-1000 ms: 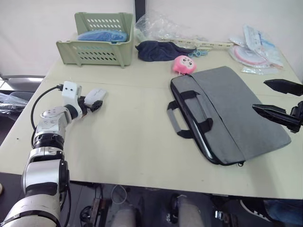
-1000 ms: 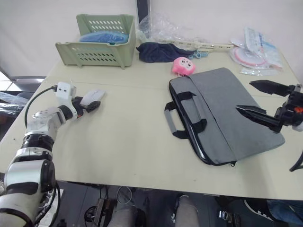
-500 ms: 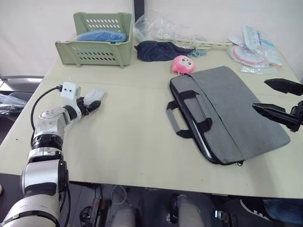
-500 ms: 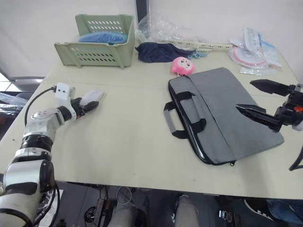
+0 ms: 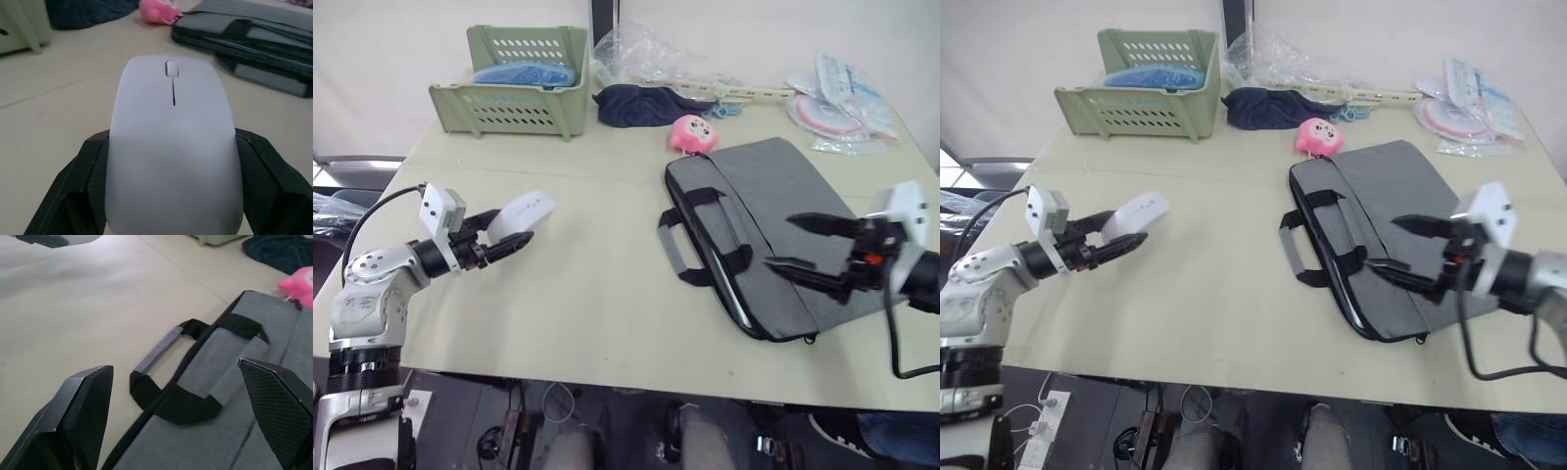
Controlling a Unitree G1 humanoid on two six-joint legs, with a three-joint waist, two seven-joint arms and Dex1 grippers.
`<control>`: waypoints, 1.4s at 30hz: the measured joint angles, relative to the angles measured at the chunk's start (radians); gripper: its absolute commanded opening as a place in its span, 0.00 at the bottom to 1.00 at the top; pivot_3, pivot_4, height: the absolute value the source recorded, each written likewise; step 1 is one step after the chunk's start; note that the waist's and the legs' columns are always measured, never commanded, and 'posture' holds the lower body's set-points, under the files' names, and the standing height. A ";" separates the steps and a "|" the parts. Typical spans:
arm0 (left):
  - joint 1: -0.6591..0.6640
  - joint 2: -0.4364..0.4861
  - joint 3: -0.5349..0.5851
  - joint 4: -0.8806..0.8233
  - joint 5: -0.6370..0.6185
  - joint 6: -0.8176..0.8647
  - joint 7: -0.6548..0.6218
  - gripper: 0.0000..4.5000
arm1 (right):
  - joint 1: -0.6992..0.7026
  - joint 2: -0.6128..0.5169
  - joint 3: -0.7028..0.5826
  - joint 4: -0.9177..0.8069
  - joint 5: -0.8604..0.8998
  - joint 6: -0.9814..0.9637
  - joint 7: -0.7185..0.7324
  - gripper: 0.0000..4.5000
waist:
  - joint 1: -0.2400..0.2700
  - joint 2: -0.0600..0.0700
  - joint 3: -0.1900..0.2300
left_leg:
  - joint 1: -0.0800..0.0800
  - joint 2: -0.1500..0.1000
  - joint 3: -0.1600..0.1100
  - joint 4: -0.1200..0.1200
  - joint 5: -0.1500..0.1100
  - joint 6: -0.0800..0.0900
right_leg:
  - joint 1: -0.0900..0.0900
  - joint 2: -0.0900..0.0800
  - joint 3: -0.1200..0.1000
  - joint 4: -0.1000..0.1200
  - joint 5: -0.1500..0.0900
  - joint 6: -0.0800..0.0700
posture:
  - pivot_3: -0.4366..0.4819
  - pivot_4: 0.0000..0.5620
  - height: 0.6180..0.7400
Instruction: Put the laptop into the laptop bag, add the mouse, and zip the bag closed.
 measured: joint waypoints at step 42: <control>-0.101 -0.077 -0.166 -0.135 -0.039 0.063 -0.041 0.64 | -0.299 0.356 0.159 -0.073 -0.167 0.369 -0.434 0.01 | -0.005 0.001 0.000 | 0.001 0.000 -0.001 -0.003 0.000 -0.001 | 0.000 0.001 -0.001 -0.001 0.000 -0.001 | 0.48 0.27 1.00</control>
